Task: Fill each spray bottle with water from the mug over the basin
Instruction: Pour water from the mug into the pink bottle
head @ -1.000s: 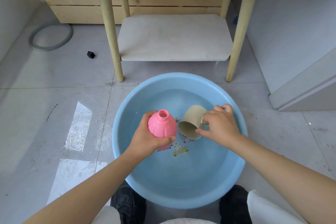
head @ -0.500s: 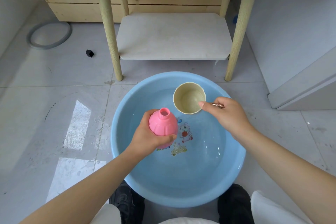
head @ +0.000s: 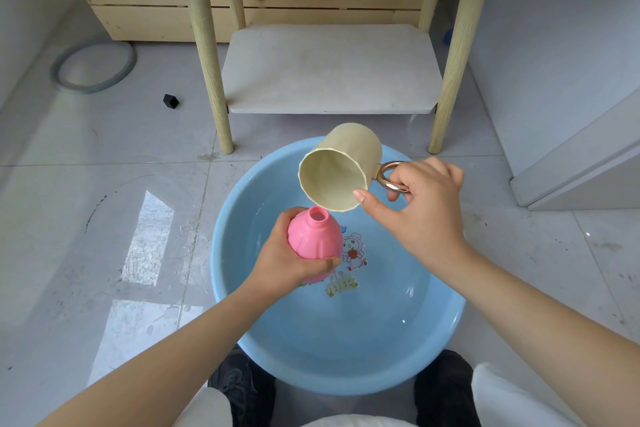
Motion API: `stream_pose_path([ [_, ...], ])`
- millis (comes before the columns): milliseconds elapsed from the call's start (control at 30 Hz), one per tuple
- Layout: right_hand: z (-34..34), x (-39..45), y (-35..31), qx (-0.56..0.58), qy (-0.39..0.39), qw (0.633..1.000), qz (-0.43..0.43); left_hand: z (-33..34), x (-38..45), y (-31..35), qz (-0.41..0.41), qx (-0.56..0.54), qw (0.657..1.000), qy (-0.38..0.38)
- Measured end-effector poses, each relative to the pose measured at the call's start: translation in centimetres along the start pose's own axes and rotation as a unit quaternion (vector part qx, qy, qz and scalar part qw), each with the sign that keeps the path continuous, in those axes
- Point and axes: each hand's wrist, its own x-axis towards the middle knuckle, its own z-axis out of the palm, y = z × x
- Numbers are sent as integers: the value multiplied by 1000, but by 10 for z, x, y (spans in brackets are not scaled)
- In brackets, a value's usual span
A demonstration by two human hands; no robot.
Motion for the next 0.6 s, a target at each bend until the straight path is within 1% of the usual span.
stream_pose_path([
  [333, 0, 4, -6, -38, 51, 993, -100, 1, 1, 0, 7, 8, 1000, -3],
  [600, 2, 4, -4, -64, 80, 986, -135, 2, 1, -1, 0, -3, 1000, -6],
])
